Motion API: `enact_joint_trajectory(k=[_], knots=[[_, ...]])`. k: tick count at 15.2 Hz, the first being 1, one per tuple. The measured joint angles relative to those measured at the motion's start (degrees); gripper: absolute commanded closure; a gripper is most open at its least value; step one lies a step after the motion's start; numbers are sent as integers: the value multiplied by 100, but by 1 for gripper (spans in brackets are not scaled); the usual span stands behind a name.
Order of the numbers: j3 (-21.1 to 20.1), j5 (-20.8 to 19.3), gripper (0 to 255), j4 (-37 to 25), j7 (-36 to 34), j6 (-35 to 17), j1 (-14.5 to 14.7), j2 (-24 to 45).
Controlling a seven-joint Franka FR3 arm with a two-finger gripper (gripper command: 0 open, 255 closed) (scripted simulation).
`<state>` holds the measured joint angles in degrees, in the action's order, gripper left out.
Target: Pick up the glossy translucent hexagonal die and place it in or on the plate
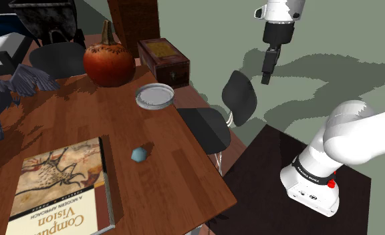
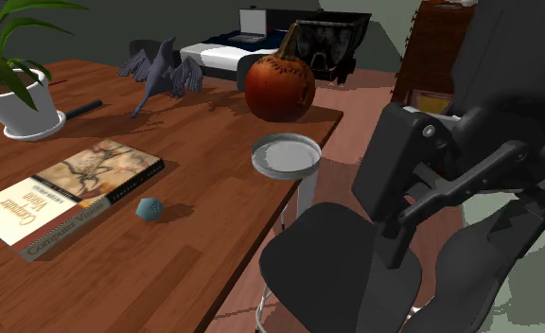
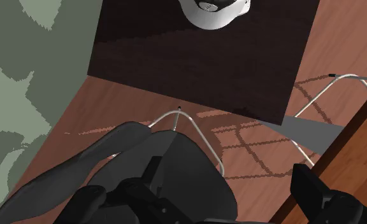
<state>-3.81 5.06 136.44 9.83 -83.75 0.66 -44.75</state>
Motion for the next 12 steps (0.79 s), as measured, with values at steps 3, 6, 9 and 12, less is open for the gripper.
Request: enact_joint_trajectory(k=[3, 6, 9, 12], knots=[[-144, 101, 0, 56, -158, -155, 35, 66], [-547, 364, 0, 26, -600, -501, 131, 346], [-901, 558, 0, 57, -989, -897, 198, 613], [-1260, 699, 0, -37, -1390, -1269, 241, 974]])
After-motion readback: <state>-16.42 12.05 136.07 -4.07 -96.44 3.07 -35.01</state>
